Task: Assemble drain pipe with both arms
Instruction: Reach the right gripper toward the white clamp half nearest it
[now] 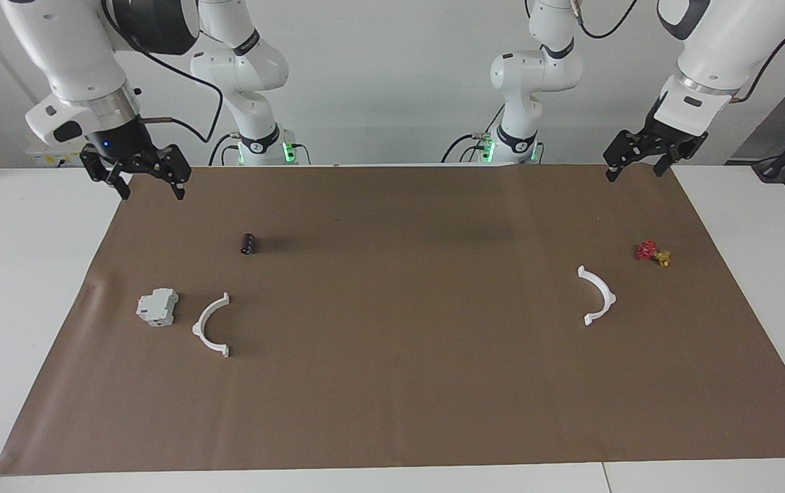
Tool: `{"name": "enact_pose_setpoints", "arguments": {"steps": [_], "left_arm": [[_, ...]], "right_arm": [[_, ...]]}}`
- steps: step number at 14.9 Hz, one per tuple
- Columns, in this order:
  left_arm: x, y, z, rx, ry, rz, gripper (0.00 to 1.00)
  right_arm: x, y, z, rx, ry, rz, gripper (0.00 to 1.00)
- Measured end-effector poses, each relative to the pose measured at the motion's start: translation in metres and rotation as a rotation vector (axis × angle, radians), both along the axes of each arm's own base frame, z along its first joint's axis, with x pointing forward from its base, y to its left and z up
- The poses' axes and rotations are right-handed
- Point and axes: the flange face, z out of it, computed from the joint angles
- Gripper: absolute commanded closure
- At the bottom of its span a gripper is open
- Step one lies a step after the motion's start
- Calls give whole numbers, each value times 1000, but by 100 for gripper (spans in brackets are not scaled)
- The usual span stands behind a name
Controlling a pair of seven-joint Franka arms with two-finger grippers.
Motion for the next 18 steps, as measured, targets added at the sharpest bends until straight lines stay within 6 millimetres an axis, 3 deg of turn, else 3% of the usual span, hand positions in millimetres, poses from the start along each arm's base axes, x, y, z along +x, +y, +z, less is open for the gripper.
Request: {"name": "enact_pose_setpoints", "arguments": {"steps": [7,11,14,18], "left_arm": [[0,0,0,0,0,0,0],[0,0,0,0,0,0,0],[0,0,0,0,0,0,0],[0,0,0,0,0,0,0]], "right_arm": [[77,-2,-187,9,-6,228,0],[96,-9,-267,10,-18,249,7],[97,-11,-291,-1,-9,324,17],[92,-32,-298,4,5,344,26]]}}
